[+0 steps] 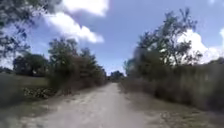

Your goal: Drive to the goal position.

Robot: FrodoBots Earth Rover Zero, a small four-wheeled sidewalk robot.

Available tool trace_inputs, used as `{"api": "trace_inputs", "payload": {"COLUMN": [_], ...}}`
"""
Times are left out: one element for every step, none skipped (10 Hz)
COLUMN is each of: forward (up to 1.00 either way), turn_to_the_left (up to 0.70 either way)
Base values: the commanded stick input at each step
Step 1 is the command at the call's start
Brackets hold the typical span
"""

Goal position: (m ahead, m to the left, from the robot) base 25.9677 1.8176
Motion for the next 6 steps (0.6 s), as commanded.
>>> {"api": "trace_inputs", "payload": {"forward": [1.0, 1.0, 1.0, 1.0, 1.0, 1.0], "turn_to_the_left": [0.0, 0.0, 0.0, 0.0, 0.0, 0.0]}}
